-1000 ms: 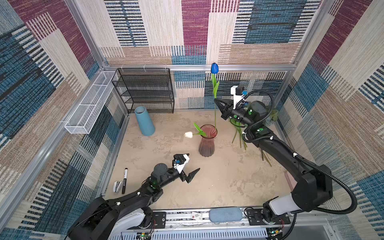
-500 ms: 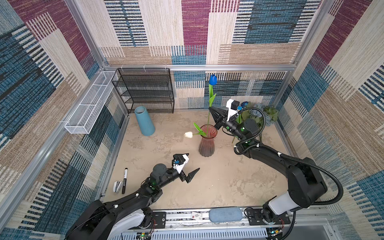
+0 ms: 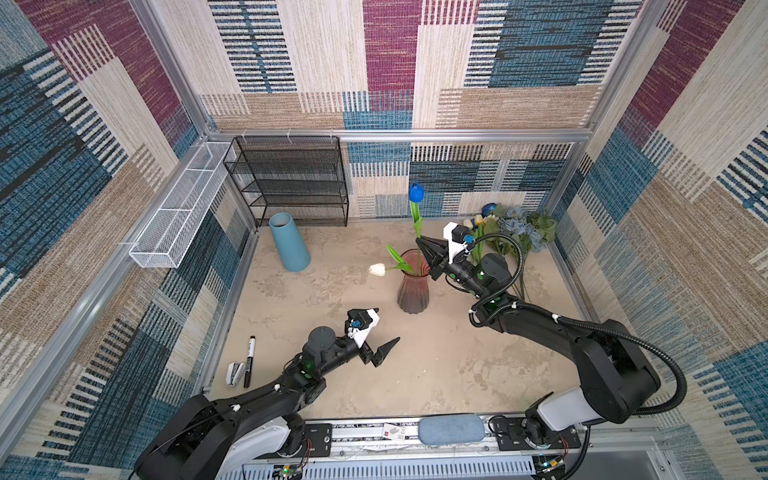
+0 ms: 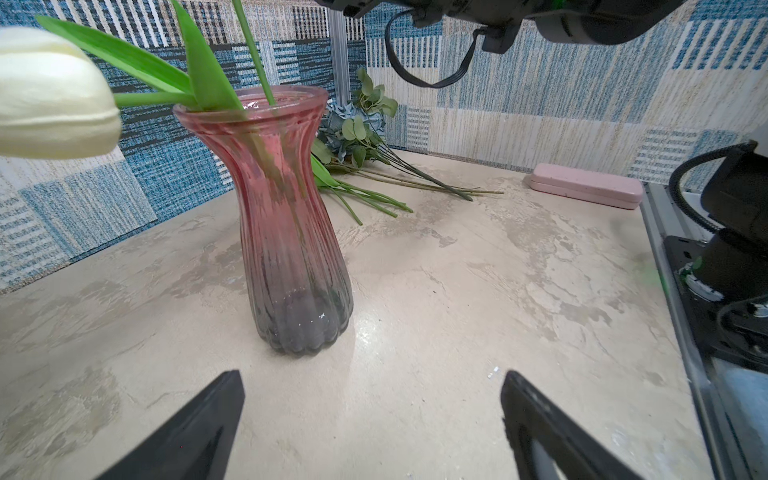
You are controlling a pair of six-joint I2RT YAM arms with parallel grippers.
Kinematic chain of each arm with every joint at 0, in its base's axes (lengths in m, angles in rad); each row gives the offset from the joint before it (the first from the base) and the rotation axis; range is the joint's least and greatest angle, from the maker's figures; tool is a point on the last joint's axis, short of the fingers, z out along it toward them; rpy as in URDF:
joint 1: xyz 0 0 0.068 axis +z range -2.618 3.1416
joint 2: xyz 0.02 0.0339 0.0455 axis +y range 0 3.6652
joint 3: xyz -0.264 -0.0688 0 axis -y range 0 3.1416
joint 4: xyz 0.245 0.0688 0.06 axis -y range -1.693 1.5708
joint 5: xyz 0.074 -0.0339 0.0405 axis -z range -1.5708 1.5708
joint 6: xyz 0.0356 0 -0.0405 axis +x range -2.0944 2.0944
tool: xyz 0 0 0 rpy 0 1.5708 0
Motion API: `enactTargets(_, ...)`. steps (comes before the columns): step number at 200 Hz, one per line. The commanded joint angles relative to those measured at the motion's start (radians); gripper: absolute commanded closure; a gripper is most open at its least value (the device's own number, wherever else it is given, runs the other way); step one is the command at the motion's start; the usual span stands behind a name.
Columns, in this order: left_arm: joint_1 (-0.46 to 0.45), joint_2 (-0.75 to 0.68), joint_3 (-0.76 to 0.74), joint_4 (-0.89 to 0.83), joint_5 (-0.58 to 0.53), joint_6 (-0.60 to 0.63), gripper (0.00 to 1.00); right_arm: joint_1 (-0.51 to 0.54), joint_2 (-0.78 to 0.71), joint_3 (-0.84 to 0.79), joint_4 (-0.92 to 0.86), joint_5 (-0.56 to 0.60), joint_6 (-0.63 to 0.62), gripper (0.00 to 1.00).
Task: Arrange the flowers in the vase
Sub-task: 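Lift the blue tulip and carry it over the pink vase, then lower the blue tulip into the vase and open the right gripper, then move the right gripper back to the tulip bunch and grasp the light blue tulip stem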
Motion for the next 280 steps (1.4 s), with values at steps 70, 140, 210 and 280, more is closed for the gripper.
enactTargets(70,-0.001,0.045,0.025,0.021,0.031,0.010,0.01,0.005,-0.017,0.070,-0.282,0.087,-0.145,0.54)
enactTargets(140,-0.001,0.037,0.022,0.024,0.029,0.010,0.01,0.003,-0.145,0.112,-0.307,0.248,-0.121,0.40)
enactTargets(210,-0.003,0.005,0.012,0.011,0.021,0.015,0.01,-0.226,-0.061,0.295,-0.689,0.303,0.142,0.29)
enactTargets(280,-0.003,0.053,0.016,0.062,0.036,-0.002,0.01,-0.329,0.320,0.541,-1.257,0.299,0.118,0.41)
